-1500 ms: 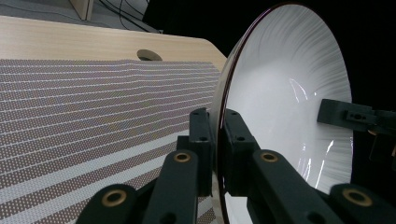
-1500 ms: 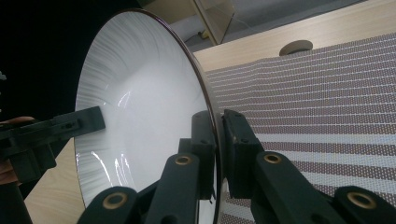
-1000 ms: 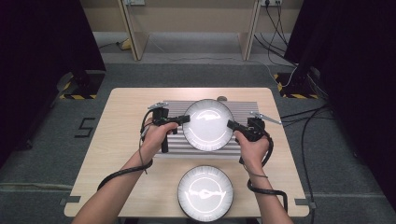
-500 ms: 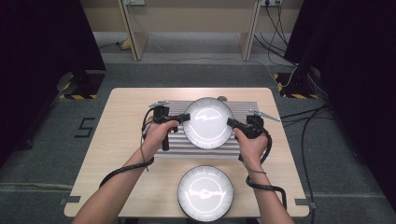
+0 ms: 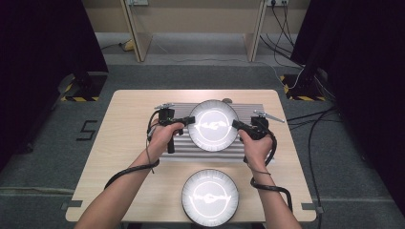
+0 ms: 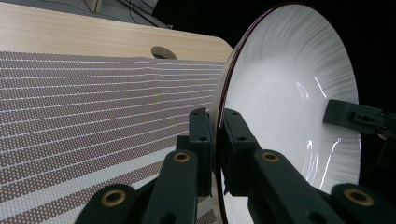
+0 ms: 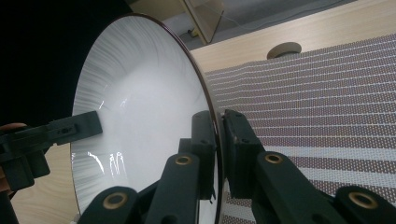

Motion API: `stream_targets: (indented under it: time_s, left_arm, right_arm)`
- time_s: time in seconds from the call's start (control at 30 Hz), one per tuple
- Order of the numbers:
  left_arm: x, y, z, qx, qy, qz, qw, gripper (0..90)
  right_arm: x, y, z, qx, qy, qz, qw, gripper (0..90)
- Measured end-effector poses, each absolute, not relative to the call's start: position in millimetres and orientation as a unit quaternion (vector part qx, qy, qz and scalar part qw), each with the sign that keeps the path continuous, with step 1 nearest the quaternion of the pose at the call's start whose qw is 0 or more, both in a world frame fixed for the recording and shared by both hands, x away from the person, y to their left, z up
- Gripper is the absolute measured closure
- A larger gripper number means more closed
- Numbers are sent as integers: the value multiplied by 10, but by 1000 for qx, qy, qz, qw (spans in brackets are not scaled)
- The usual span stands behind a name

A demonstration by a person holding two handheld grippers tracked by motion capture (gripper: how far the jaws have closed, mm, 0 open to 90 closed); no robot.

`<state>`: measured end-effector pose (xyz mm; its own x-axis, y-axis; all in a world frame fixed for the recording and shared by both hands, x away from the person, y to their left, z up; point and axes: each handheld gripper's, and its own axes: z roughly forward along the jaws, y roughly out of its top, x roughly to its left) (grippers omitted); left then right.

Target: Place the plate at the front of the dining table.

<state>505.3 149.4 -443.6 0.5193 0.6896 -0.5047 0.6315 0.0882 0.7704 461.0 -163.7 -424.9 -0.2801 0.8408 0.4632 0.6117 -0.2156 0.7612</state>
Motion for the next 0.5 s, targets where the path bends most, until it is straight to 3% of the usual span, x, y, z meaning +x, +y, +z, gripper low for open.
stream_targets:
  time_s: [0.5]
  left_arm:
    - [5148,1416,-4427,675,491,28,549,832]
  right_arm:
    - [4684,-1688,-4259,596,609,510,115,834]
